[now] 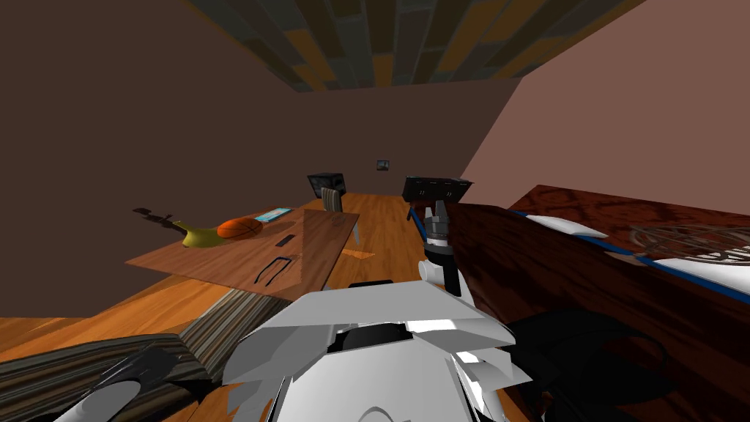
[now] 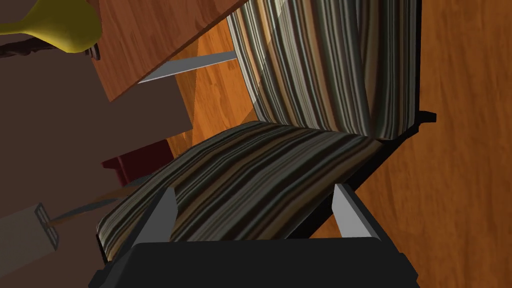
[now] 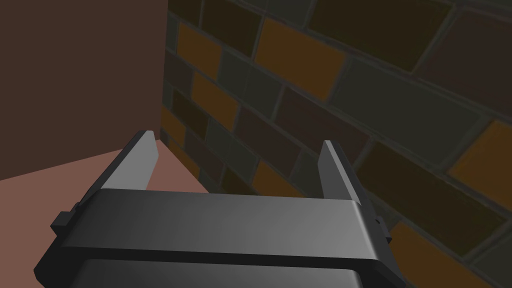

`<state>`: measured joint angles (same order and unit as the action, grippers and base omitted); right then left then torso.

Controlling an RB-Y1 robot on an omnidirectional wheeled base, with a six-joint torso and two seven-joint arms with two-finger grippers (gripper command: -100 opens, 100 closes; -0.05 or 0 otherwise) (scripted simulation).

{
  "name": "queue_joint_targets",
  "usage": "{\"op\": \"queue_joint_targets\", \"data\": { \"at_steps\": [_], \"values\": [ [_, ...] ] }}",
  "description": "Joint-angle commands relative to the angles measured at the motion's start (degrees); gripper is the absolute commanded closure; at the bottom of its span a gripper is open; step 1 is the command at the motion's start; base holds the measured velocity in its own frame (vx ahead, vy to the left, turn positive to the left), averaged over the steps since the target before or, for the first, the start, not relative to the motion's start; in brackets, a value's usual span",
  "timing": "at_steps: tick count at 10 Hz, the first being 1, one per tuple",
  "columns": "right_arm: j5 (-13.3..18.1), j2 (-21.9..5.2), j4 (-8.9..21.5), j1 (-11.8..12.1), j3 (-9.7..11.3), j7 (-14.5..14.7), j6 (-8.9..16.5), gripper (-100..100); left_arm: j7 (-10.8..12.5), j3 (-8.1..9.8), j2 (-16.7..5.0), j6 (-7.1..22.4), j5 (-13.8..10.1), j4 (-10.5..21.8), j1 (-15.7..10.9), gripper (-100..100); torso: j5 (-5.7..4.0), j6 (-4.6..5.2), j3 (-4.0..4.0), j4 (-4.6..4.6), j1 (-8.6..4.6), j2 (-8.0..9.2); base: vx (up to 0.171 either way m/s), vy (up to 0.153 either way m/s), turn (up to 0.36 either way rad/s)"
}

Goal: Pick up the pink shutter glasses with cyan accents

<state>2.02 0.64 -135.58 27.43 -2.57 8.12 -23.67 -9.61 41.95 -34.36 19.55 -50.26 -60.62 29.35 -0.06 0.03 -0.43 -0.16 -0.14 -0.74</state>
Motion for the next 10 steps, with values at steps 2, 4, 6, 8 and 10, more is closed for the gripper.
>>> {"op": "queue_joint_targets", "data": {
  "at_steps": [2,4,6,8,10],
  "values": [
    [0.00,0.00,0.00,0.01,0.00,0.00,0.00,0,0.12,0.44,-0.83,2.27,-0.93,3.35,-0.81,-100,0.01,0.03,-0.09,-0.03,0.02,-0.17,0.220,-0.029,-0.018],
    [0.00,0.00,0.00,0.00,0.00,0.00,0.00,0,0.01,0.44,-1.74,3.76,-2.12,6.01,-1.53,-100,0.02,0.01,0.05,0.02,0.09,0.10,0.144,-0.024,-0.021],
    [0.00,0.00,0.00,0.00,0.00,0.00,0.00,0,-0.13,0.21,-3.30,6.46,-4.24,10.13,-2.93,-100,0.03,0.01,0.08,0.03,0.16,0.14,0.209,-0.003,-0.029],
    [0.00,0.00,0.00,0.01,0.00,0.00,0.00,0,-0.16,0.00,-3.94,7.67,-5.15,13.06,-3.60,-100,0.03,0.03,-0.16,-0.06,0.09,-0.29,0.254,-0.042,-0.025],
    [0.00,0.00,0.00,0.00,0.00,0.00,0.00,0,-0.19,-0.53,-4.96,9.77,-6.68,16.88,-4.80,-100,0.00,0.00,0.01,0.00,0.04,0.03,0.189,-0.024,-0.021]
  ]
}}
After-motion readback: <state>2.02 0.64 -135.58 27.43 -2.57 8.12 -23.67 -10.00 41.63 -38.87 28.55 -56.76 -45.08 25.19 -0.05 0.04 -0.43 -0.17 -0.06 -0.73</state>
